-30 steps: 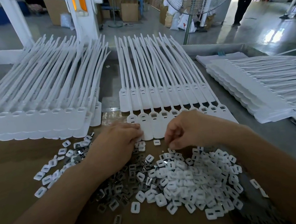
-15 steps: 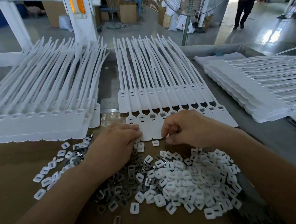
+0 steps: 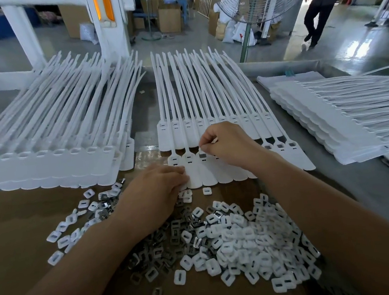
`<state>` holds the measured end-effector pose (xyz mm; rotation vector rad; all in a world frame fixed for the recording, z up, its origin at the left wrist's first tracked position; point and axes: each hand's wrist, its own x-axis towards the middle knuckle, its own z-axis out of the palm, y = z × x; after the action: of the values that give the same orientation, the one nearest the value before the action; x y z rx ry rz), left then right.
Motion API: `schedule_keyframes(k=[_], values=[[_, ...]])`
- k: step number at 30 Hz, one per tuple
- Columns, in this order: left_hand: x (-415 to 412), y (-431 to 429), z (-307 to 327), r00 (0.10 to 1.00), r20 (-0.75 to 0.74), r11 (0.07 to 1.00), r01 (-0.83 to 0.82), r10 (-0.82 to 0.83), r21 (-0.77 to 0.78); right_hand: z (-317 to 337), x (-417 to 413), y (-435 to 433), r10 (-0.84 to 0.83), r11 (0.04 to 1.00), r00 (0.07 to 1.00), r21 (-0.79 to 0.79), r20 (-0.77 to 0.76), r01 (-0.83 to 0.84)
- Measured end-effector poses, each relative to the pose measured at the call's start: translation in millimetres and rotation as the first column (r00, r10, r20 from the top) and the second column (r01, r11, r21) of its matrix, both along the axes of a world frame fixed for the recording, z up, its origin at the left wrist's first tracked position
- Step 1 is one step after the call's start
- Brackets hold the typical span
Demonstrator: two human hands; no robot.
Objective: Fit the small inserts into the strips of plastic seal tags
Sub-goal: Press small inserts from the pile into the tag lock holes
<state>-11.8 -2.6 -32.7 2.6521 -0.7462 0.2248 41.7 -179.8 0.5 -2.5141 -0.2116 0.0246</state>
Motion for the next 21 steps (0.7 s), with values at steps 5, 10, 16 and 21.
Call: schedule_keyframes(k=[5, 10, 16, 21], values=[[-0.7, 2.3, -2.6, 1.000, -0.006, 1.000, 0.004, -0.004, 0.005, -3.9, 2.3, 2.9, 0.002, 0.998, 0.999, -0.068, -0.040, -0.005], [-0.2, 2.0, -2.8, 1.000, -0.008, 1.000, 0.011, -0.011, 0.005, -3.6, 2.2, 5.7, -0.020, 0.994, 0.997, -0.107, -0.069, 0.012], [-0.3, 2.9, -2.2, 1.000, -0.009, 1.000, 0.015, -0.015, 0.009, -1.3, 7.9, 10.5, -0.051, 0.981, 0.990, -0.194, -0.128, 0.026], [0.8, 2.1, -1.9, 1.000, -0.009, 1.000, 0.013, -0.013, 0.013, 1.1, 10.9, 11.8, -0.073, 0.966, 0.983, -0.258, -0.168, 0.028]])
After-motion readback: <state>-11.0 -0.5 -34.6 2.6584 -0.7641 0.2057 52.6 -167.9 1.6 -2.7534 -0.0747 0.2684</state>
